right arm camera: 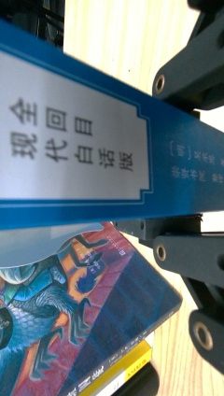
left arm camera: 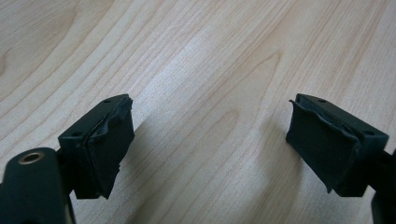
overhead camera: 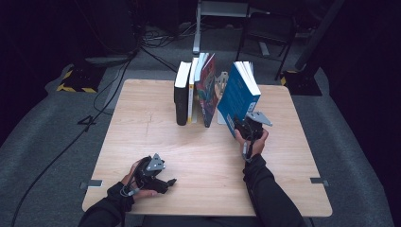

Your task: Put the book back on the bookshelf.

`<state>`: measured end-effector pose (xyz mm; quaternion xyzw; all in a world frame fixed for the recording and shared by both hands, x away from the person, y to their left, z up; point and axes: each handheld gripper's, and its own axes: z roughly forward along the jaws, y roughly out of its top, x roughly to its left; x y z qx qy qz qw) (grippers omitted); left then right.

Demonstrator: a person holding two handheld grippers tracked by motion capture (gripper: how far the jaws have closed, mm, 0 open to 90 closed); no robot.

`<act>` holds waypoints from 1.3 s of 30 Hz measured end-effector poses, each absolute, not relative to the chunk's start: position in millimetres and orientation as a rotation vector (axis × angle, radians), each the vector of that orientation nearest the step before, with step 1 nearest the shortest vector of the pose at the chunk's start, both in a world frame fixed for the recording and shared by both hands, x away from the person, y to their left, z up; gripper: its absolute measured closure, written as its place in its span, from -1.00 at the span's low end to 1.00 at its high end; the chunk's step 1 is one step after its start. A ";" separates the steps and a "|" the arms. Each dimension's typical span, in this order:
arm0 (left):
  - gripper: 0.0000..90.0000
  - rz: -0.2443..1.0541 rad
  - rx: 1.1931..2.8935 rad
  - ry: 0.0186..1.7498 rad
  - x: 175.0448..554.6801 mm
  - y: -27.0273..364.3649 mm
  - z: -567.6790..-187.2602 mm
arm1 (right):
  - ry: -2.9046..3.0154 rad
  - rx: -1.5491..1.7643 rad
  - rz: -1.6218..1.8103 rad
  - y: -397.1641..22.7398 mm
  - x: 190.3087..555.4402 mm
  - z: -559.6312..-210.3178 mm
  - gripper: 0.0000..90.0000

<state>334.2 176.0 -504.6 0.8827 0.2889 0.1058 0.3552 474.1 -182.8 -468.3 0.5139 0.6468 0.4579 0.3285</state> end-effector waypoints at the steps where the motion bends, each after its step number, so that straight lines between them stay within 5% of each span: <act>1: -0.68 0.274 2.281 0.746 334.2 176.0 -504.6 | 1.697 1.339 1.198 -183.2 474.7 -468.4 0.34; 20: -0.67 0.276 2.281 0.746 334.0 175.9 -504.6 | 1.866 1.214 1.172 -204.6 459.9 -454.4 0.12; 39: -0.68 0.273 2.280 0.745 334.4 175.7 -504.7 | 1.894 1.176 1.212 -216.5 454.5 -456.4 0.36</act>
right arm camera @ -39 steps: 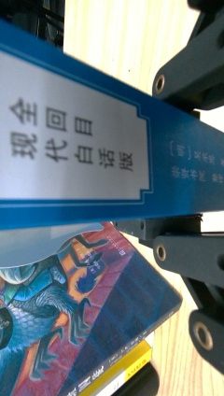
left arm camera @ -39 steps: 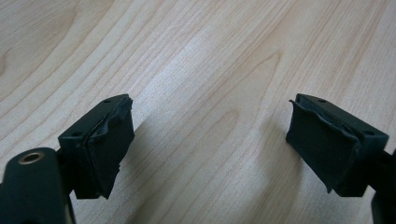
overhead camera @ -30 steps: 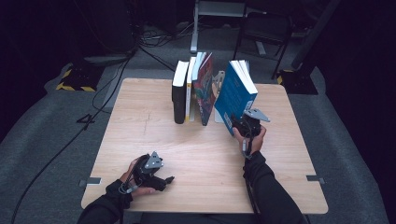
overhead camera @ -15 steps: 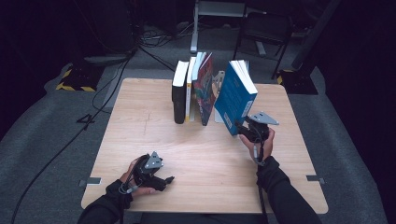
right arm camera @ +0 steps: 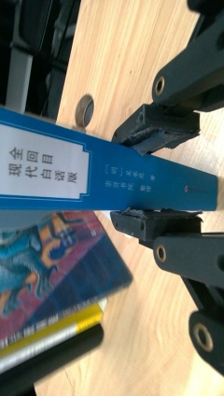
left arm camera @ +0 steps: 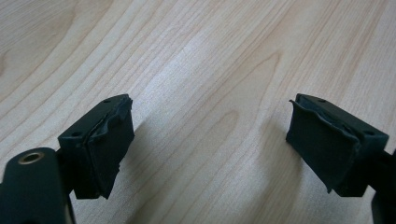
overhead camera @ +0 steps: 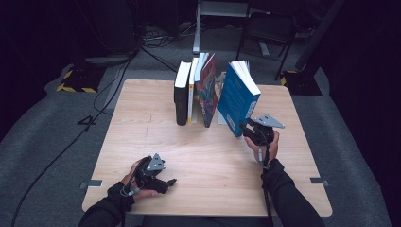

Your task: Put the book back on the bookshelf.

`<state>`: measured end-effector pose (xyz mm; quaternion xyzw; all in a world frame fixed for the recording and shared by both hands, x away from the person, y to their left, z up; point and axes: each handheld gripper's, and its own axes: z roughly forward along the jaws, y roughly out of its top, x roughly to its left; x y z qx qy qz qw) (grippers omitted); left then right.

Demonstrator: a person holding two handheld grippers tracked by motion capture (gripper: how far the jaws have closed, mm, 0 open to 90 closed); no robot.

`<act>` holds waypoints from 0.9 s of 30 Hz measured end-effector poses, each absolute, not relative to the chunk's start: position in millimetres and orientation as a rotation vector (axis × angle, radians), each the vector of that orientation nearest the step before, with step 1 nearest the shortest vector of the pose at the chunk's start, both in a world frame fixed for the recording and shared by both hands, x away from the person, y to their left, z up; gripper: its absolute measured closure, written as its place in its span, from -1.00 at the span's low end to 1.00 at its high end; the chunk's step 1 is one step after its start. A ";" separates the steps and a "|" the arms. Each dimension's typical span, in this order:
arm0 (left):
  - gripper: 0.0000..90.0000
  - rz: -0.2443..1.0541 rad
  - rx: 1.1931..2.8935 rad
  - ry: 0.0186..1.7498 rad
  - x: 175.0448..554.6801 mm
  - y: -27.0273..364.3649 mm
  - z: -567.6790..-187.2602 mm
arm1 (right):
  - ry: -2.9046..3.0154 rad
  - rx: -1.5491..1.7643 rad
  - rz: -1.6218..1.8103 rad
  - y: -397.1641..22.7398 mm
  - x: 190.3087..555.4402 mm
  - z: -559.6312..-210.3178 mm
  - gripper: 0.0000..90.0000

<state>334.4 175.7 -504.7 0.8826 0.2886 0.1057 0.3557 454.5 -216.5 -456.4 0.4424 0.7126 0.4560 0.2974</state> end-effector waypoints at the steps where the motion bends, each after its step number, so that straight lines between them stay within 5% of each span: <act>1: -0.68 0.273 2.280 0.745 334.4 175.7 -504.7 | 1.886 1.181 1.205 -215.0 455.7 -456.3 0.36; 27: -0.68 0.273 2.281 0.743 334.7 175.4 -504.7 | 1.811 1.235 1.182 -191.5 473.2 -458.5 0.36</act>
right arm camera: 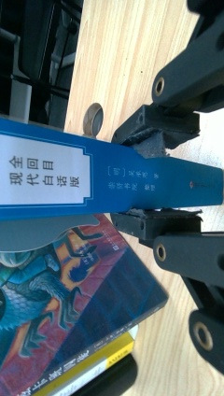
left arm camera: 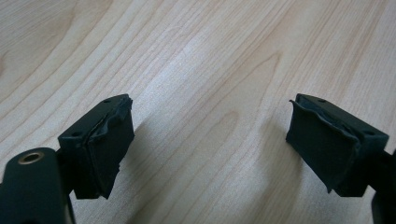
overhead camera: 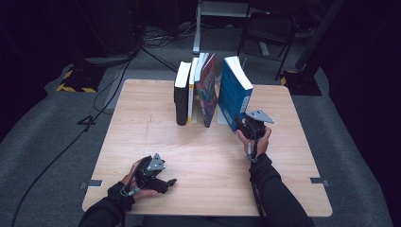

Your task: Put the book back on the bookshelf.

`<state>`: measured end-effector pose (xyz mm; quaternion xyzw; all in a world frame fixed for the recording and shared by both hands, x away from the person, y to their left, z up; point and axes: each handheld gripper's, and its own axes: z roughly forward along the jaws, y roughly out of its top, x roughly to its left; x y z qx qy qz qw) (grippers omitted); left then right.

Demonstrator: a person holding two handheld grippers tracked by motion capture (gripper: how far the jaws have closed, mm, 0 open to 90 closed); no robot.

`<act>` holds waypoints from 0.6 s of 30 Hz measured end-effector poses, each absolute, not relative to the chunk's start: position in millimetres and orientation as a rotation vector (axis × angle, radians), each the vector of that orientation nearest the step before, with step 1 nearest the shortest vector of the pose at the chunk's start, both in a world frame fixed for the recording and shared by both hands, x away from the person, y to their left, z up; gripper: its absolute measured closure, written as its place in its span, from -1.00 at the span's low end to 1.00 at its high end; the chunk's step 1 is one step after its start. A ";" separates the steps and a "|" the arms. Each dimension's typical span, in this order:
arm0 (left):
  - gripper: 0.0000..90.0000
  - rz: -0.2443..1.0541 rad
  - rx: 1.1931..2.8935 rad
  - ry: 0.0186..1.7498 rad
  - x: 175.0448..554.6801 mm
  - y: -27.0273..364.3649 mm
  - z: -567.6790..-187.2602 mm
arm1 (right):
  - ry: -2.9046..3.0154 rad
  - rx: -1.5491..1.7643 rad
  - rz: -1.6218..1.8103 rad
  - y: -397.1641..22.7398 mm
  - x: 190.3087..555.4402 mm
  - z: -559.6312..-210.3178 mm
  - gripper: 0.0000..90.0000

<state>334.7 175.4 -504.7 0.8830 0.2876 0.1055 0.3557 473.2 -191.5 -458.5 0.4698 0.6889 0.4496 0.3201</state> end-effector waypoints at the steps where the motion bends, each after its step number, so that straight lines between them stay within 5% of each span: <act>1: -0.68 0.273 2.281 0.743 334.7 175.4 -504.7 | 1.811 1.235 1.182 -191.5 473.2 -458.5 0.36; 18: -0.68 0.273 2.281 0.743 334.7 175.4 -504.7 | 1.940 1.198 1.106 -199.7 472.5 -446.7 0.16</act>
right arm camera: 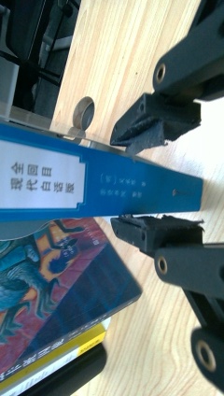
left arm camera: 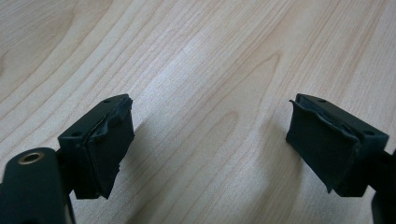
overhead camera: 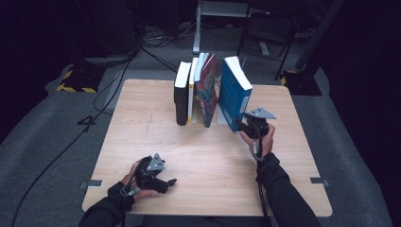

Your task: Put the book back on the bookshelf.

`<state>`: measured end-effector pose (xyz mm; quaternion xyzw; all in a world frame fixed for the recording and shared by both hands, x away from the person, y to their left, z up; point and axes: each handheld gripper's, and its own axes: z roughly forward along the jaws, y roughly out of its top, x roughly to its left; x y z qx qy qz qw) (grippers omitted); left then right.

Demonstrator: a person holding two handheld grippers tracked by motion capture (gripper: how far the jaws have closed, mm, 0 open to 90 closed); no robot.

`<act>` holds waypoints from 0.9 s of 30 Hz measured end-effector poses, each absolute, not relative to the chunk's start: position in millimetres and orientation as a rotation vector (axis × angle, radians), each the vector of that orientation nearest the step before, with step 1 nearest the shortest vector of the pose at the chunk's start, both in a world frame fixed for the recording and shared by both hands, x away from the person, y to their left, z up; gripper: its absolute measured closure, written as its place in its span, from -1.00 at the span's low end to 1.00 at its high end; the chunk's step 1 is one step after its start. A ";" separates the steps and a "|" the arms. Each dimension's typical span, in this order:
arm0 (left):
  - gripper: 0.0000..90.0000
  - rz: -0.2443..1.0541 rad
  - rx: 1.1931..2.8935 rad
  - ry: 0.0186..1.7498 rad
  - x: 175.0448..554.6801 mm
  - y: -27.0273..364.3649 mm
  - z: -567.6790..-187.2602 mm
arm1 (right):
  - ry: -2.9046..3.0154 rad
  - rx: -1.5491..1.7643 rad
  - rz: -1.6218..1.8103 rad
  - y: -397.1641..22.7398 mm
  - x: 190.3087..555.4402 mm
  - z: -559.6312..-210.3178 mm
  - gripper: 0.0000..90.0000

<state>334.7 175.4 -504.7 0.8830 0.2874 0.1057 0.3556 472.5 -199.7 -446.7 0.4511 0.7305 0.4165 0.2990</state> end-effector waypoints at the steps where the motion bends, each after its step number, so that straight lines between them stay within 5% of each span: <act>1: -0.68 0.273 2.281 0.743 334.7 175.4 -504.7 | 1.951 1.197 1.108 -201.2 472.3 -446.0 0.14; 27: -0.68 0.273 2.281 0.743 334.7 175.4 -504.7 | 2.206 0.989 1.003 -214.3 453.3 -422.0 -0.23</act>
